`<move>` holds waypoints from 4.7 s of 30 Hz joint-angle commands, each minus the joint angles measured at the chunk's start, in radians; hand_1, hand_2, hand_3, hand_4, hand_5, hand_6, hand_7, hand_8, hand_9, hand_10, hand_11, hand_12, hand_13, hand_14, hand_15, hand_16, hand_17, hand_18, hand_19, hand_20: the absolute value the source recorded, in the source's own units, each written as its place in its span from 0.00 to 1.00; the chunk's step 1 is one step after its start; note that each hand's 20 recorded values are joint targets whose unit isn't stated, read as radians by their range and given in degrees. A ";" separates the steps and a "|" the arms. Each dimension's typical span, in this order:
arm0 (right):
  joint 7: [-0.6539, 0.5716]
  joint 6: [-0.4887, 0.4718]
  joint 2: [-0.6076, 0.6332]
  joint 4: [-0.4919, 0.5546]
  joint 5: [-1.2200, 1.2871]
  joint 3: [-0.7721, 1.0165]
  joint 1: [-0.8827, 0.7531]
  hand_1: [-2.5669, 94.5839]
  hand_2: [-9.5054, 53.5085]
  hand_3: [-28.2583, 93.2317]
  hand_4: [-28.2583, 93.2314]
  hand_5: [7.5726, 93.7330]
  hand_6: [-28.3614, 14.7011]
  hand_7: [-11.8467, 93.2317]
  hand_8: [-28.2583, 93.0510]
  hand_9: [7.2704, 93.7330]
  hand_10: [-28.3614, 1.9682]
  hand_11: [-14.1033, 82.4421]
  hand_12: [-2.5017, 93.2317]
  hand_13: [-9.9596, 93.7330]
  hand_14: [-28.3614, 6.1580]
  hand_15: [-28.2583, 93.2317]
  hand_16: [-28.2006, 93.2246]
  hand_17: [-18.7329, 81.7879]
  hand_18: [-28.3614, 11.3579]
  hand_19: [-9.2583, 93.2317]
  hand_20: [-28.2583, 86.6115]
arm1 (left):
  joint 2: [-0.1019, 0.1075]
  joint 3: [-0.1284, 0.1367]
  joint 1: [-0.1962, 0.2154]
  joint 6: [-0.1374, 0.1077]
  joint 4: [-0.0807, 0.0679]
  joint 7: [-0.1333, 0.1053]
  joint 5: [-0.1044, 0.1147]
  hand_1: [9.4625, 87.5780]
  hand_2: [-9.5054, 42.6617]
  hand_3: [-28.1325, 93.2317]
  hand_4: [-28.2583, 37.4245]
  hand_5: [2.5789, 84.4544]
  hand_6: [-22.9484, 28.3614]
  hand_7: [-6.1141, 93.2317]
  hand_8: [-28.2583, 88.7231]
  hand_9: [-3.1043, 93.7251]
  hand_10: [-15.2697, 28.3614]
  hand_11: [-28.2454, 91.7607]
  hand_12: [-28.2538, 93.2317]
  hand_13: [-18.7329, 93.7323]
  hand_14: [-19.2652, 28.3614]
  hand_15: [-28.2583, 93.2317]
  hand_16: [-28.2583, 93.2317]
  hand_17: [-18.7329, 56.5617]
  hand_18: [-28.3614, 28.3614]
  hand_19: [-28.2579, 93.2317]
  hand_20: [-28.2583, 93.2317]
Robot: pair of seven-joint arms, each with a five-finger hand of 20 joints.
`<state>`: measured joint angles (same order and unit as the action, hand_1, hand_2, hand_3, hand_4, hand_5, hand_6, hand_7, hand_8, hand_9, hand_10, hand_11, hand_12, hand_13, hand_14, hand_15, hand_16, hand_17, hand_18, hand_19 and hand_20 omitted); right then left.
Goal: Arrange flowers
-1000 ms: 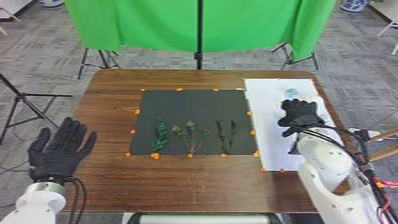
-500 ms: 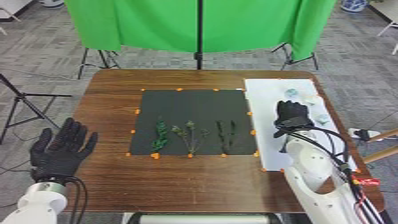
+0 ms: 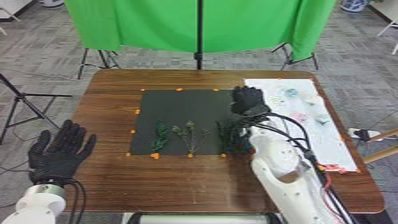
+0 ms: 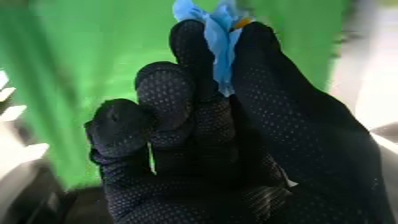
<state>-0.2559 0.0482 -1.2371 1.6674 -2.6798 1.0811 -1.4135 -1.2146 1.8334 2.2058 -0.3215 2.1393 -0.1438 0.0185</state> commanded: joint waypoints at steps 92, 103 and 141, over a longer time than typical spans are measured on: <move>0.321 -0.105 -0.382 -0.217 -0.663 -0.265 0.118 0.69 0.00 0.84 0.00 0.69 0.58 0.33 0.21 0.60 0.33 0.37 0.22 0.54 0.30 0.79 0.60 0.49 0.03 0.96 0.69 | 0.064 -0.085 -0.103 -0.030 -0.033 -0.050 0.004 0.24 0.49 0.86 0.00 0.60 0.63 0.26 0.15 0.49 0.73 0.51 0.36 0.46 0.78 0.73 0.18 0.19 0.82 0.61 0.43; 0.324 -0.334 -0.385 -0.184 -0.717 -0.313 0.127 0.63 0.03 0.90 0.00 0.58 0.60 0.27 0.12 0.45 0.32 0.27 0.18 0.42 0.19 0.80 0.52 0.45 0.00 0.95 0.78 | 0.074 -0.110 -0.141 -0.072 -0.039 -0.030 0.001 0.24 0.50 0.86 0.00 0.61 0.63 0.26 0.15 0.50 0.73 0.51 0.36 0.46 0.79 0.73 0.18 0.19 0.82 0.61 0.43; 0.257 -0.360 -0.414 -0.228 -0.654 -0.258 0.151 0.50 0.01 0.93 0.02 0.68 0.51 0.26 0.14 0.48 0.18 0.30 0.19 0.41 0.06 0.84 0.43 0.45 0.00 0.95 0.81 | 0.059 -0.110 -0.133 -0.072 -0.041 -0.039 0.049 0.24 0.51 0.86 0.00 0.61 0.63 0.27 0.15 0.50 0.73 0.52 0.36 0.47 0.79 0.74 0.18 0.19 0.82 0.62 0.43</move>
<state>0.0195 -0.3245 -1.6434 1.4282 -2.9316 0.8232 -1.2692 -1.1419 1.7258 2.0618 -0.3832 2.1043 -0.1879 0.0483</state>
